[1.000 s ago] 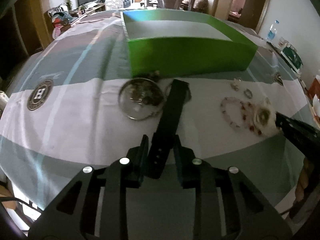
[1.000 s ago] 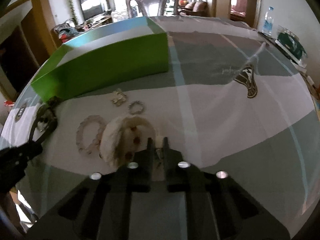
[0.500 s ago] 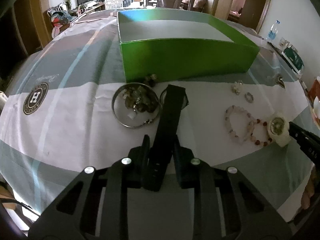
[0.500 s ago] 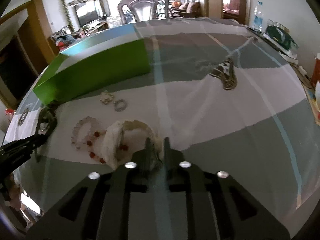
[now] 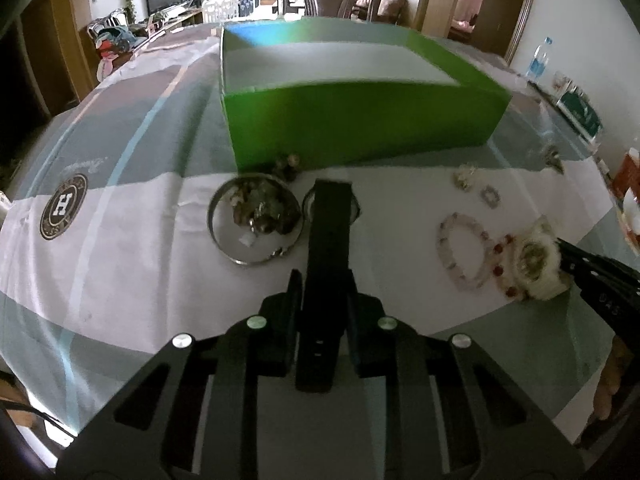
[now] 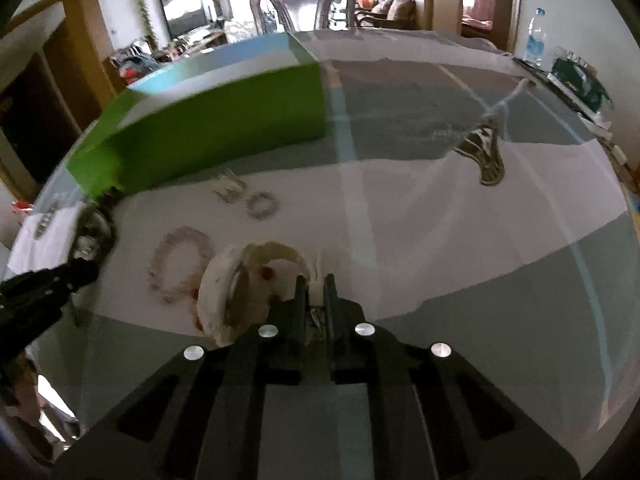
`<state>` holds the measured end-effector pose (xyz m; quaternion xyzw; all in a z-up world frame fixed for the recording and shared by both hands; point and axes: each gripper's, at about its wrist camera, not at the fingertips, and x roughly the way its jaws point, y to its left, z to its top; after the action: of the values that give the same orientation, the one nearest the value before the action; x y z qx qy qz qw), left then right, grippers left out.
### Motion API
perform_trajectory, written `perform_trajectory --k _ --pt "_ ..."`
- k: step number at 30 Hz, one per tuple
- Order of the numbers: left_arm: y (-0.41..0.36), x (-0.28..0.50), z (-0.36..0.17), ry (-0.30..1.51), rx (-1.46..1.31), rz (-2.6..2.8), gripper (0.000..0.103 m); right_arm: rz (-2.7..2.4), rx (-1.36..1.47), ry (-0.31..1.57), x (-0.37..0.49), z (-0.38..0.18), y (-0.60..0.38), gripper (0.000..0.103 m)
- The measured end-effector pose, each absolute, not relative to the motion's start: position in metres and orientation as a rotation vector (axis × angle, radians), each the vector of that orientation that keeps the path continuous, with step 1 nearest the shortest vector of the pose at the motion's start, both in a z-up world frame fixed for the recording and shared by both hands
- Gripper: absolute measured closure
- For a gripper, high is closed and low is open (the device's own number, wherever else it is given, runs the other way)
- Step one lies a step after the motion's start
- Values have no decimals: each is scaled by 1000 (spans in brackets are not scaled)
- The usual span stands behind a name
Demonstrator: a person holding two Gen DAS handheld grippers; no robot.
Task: Organize jewelry
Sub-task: 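Grasp the black strap watch with the left gripper while the right gripper grasps the white watch, then lower the black watch into the green box with the left gripper while the right drops the white watch in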
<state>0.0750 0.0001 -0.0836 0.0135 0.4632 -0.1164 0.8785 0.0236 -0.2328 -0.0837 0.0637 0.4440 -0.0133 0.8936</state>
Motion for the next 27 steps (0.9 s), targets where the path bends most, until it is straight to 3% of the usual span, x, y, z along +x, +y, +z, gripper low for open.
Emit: perform_trajectory --k 15,22,27 --pt "17 74 7 798 -6 -299 83 6 60 781 57 -16 -207 94" --pt "14 130 47 724 -17 -265 83 26 88 690 110 15 -195 94" --pt "10 180 36 761 -25 -190 83 -13 55 715 162 4 -184 94"
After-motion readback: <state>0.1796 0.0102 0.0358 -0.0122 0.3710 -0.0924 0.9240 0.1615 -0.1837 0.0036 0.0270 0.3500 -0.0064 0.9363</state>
